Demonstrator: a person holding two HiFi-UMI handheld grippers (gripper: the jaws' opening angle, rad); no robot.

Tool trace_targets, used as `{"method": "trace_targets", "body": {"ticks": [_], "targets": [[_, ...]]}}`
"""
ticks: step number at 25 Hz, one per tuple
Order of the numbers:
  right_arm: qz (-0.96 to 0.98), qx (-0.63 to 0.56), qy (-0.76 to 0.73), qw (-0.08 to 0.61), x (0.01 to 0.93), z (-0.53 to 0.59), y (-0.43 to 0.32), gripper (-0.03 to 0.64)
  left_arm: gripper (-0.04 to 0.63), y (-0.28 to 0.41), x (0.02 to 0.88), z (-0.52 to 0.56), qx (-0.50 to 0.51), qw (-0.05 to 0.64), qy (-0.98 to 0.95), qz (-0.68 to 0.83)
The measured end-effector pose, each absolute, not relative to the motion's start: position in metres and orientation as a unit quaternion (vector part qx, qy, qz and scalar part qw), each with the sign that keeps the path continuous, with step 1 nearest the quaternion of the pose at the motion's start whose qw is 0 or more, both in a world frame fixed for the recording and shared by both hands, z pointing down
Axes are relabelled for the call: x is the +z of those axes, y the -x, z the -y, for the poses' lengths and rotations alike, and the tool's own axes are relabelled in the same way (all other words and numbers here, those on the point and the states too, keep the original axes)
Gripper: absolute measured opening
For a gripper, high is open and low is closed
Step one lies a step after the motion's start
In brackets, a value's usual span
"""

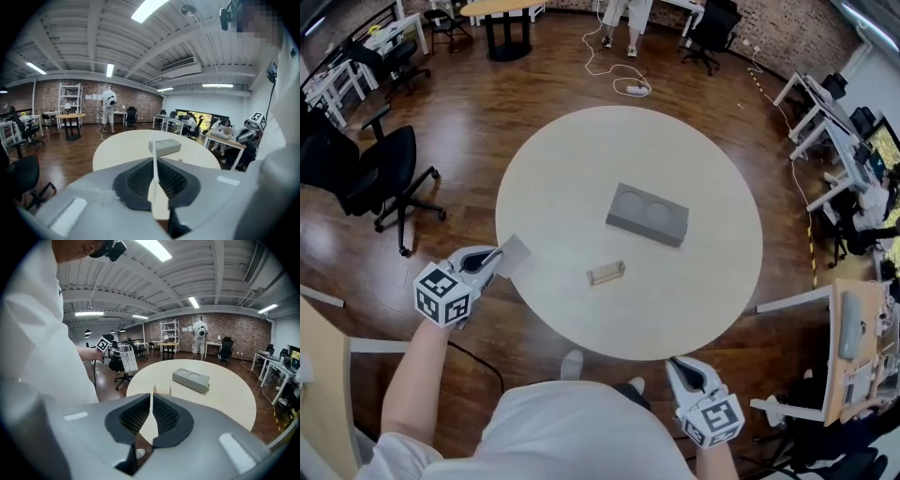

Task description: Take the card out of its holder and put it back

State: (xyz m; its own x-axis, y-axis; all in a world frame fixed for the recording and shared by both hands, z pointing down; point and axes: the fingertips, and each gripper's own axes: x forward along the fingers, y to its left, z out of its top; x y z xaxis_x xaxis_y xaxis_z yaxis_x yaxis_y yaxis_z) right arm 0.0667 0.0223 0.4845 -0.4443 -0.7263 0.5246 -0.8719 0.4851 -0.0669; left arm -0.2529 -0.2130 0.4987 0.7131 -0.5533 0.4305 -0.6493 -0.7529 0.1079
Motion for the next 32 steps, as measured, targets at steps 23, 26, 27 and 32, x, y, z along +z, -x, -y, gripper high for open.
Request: {"method": "trace_targets", "body": {"ticks": [23, 26, 27, 32], "targets": [[0.819, 0.202, -0.465, 0.268, 0.502, -0.028, -0.049, 0.04, 0.015, 0.164, 0.483, 0.197, 0.19, 0.09, -0.957, 0.198], [0.807, 0.213, -0.481, 0.268, 0.502, -0.039, -0.057, 0.04, 0.015, 0.119, 0.486, 0.198, 0.194, 0.087, -0.963, 0.164], [0.803, 0.217, -0.487, 0.267, 0.5, -0.043, -0.06, 0.04, 0.015, 0.107, 0.489, 0.198, 0.197, 0.088, -0.964, 0.155], [0.783, 0.231, -0.516, 0.258, 0.498, -0.061, -0.081, 0.04, 0.015, 0.063, 0.508, 0.203, 0.218, 0.092, -0.963, 0.129]]}}
